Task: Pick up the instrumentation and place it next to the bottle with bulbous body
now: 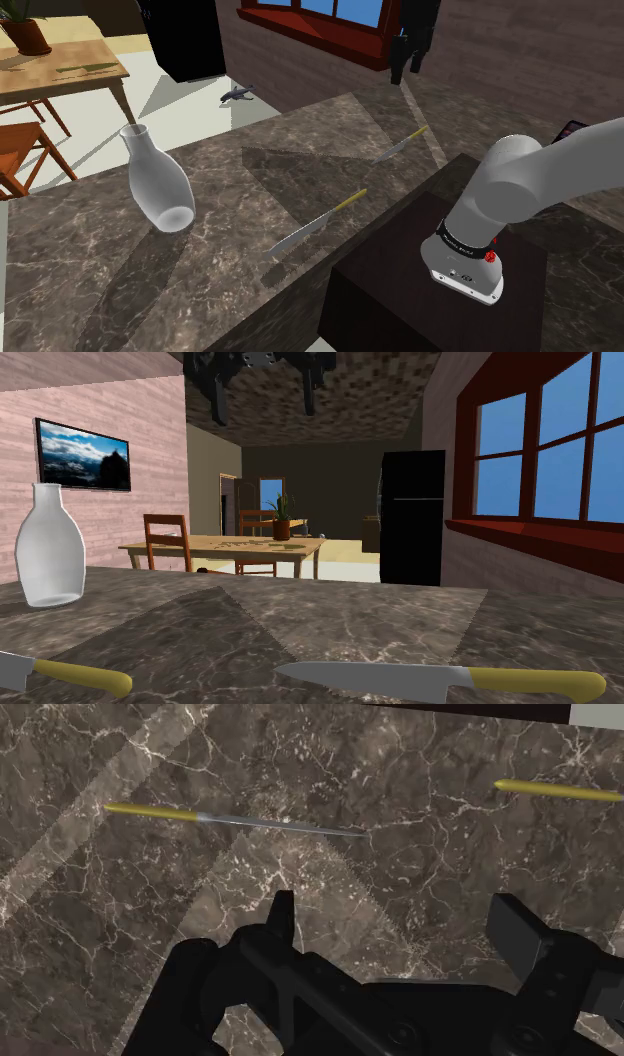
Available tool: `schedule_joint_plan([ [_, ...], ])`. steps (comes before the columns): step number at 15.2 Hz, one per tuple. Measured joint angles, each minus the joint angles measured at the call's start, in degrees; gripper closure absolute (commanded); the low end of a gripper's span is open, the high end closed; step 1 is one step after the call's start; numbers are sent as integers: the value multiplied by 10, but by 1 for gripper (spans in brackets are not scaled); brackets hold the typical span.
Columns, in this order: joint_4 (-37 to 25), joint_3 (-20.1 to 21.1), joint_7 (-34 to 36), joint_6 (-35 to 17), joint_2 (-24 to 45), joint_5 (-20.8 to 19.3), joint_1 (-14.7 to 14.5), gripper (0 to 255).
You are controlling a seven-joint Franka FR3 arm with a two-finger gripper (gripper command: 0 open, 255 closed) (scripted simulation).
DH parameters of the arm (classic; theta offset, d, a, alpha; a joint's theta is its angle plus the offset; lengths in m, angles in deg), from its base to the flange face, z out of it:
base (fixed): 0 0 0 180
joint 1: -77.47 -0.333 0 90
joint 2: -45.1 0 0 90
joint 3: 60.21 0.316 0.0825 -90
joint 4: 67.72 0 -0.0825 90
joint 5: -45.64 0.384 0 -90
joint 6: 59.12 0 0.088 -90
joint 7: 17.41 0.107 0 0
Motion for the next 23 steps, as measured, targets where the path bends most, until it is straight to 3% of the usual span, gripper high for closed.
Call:
schedule_joint_plan([
  [3,30,-17,-42,-15,-19,-12,-10,0],
  [12,195,-168,-366,-109,-122,-134,-63,0],
  [17,246,-282,-555,-177,-130,-223,-85,0],
  [23,263,-444,-778,-281,-78,-330,-135,0],
])
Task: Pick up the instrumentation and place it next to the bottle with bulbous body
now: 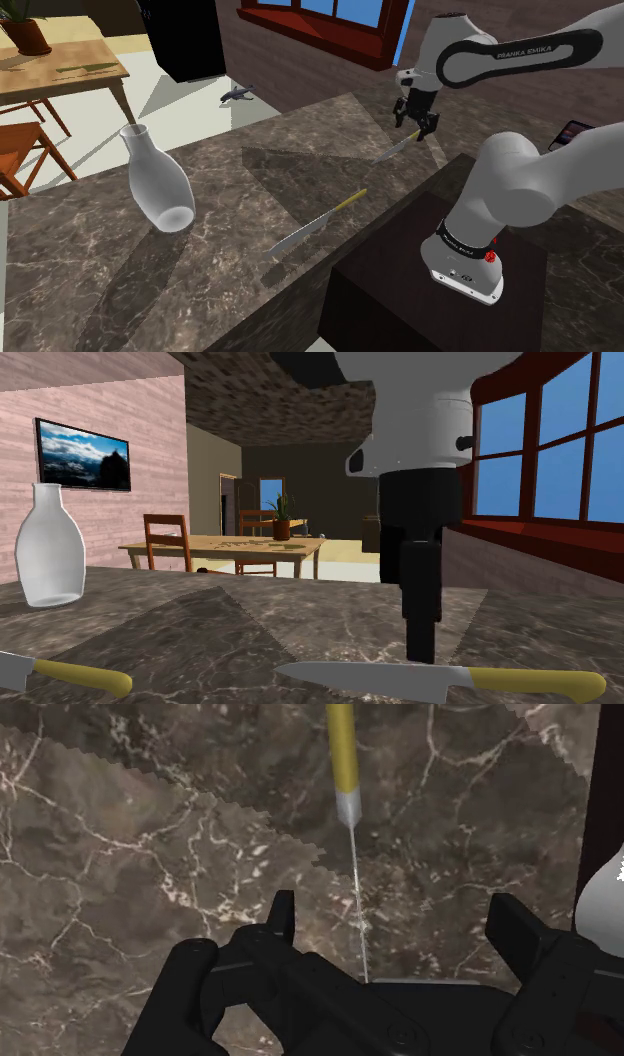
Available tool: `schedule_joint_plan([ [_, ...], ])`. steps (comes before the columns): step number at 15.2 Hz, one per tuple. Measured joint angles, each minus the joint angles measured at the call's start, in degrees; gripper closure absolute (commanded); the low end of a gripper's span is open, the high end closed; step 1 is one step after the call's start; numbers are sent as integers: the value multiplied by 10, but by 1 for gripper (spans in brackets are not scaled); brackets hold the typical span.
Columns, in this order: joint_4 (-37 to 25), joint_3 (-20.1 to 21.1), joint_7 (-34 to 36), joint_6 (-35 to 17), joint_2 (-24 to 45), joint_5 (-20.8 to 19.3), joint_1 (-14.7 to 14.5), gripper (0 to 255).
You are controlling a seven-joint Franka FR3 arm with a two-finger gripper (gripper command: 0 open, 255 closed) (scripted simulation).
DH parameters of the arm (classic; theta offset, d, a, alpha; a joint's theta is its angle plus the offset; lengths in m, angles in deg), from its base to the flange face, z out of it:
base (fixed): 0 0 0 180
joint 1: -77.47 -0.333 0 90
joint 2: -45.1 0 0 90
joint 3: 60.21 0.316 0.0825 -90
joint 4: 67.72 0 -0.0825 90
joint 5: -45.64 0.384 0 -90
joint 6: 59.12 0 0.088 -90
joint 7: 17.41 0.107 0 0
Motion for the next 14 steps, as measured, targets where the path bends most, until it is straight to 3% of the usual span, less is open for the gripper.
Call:
schedule_joint_plan([
  [2,-7,-42,-53,-28,23,-20,-25,0],
  [5,2,-75,-70,-61,42,-41,-33,0],
  [9,14,-104,-68,-99,65,-59,-42,0],
  [14,17,-110,-67,-108,70,-63,-43,0],
])
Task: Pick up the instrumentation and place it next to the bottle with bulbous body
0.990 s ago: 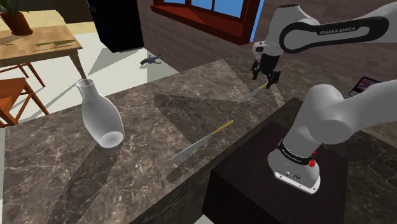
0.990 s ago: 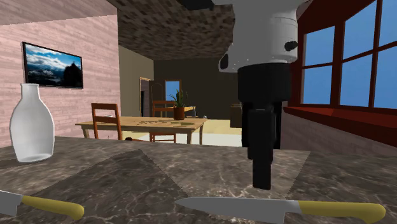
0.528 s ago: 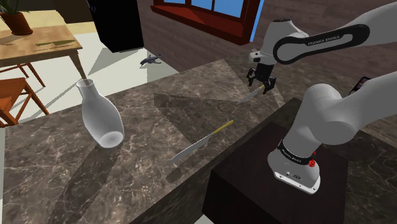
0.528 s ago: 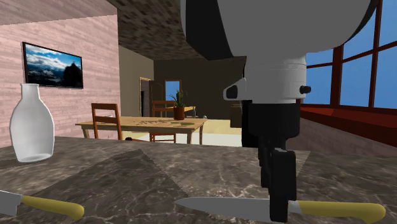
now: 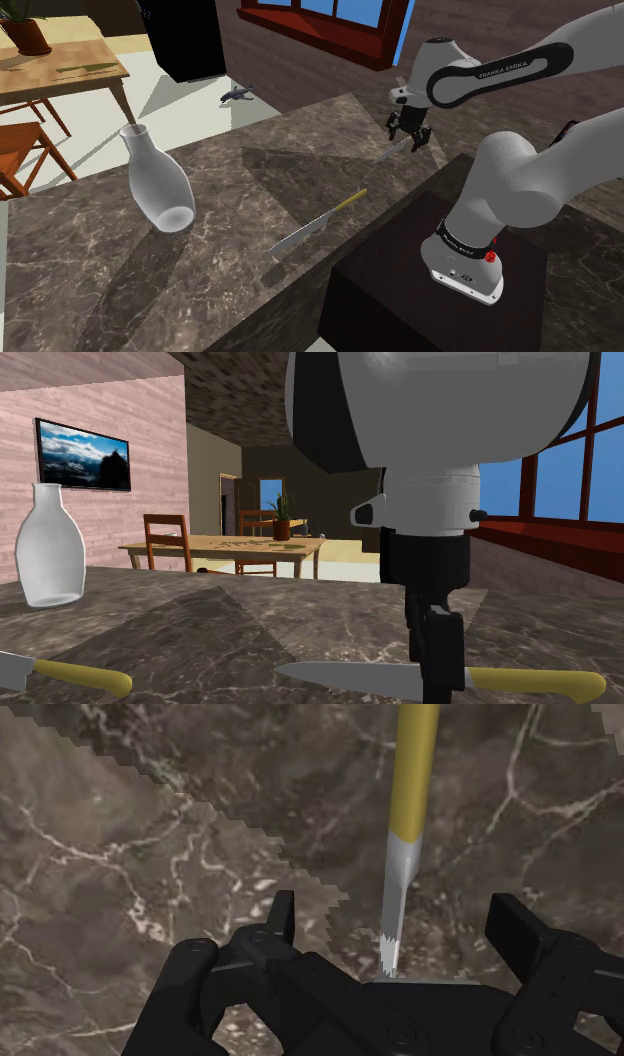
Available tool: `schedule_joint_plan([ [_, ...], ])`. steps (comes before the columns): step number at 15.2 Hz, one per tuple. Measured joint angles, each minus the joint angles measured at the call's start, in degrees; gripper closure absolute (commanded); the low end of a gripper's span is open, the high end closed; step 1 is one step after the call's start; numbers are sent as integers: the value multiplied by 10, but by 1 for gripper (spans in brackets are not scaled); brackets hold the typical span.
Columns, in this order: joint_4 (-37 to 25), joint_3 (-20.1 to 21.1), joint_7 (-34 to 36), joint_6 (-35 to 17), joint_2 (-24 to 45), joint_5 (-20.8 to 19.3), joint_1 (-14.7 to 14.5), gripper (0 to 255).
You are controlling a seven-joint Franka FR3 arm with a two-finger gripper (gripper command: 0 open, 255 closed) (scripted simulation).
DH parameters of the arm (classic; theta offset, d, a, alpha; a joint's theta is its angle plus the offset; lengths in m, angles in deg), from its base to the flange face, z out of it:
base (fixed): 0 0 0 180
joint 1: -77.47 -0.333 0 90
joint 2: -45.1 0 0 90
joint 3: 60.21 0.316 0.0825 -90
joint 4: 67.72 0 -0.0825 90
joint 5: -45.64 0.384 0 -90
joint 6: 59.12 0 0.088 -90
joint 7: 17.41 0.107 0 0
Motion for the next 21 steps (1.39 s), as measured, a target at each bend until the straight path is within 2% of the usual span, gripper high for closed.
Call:
schedule_joint_plan([
  [2,0,0,0,0,0,0,0,0],
  [3,0,0,0,0,0,0,0,255],
  [13,0,0,0,0,0,0,0,255],
  [21,-24,50,-8,67,-39,32,12,255],
])
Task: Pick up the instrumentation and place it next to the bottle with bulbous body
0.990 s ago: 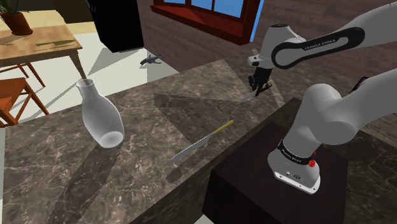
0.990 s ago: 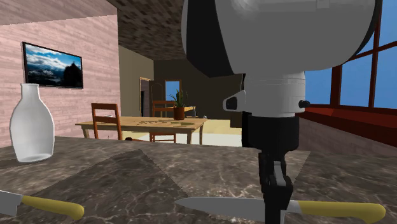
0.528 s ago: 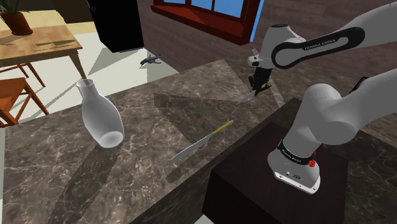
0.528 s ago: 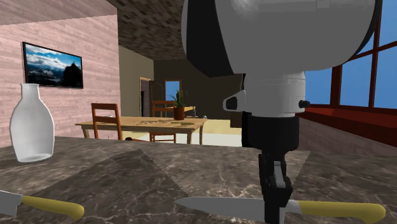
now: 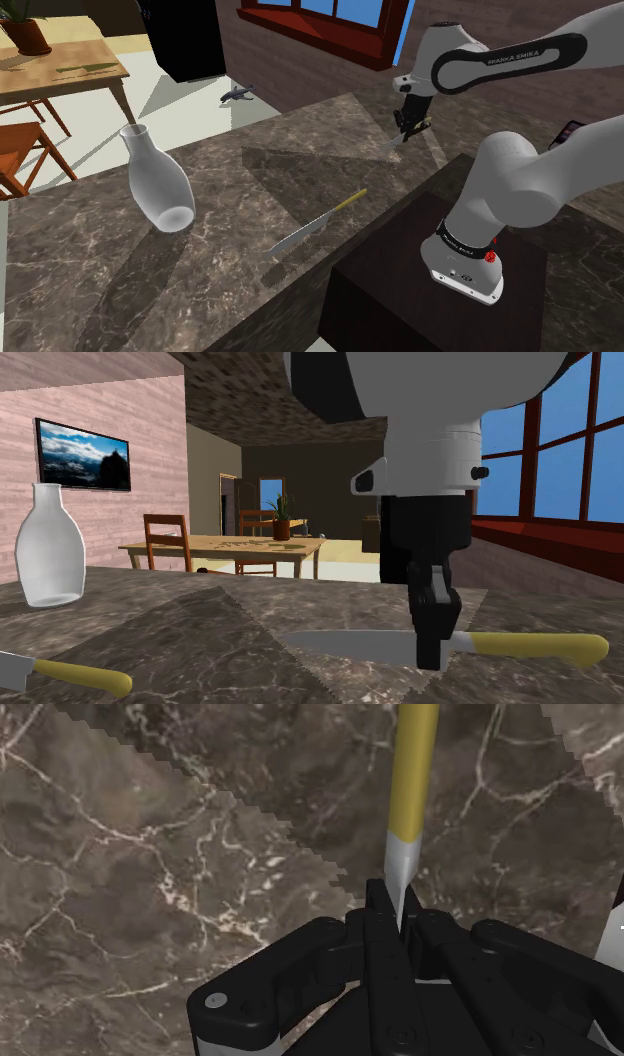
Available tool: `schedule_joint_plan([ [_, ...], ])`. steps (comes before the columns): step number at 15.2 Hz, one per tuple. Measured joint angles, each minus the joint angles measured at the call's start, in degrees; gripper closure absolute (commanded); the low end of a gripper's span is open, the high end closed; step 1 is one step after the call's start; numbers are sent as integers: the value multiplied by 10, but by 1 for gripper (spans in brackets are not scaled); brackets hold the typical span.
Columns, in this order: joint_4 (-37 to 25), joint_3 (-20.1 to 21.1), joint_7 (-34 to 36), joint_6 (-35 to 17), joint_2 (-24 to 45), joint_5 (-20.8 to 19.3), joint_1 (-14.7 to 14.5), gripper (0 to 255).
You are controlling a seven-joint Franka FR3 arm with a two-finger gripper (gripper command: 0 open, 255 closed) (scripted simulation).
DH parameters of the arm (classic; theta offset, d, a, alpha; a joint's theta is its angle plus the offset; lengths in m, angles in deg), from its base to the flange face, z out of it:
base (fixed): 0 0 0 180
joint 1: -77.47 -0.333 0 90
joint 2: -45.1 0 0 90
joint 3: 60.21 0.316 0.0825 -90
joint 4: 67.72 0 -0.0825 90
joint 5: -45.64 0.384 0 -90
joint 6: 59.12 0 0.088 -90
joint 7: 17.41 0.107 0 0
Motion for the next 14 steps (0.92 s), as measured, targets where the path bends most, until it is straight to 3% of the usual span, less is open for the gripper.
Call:
schedule_joint_plan([
  [14,-70,79,-14,117,-43,60,2,255],
])
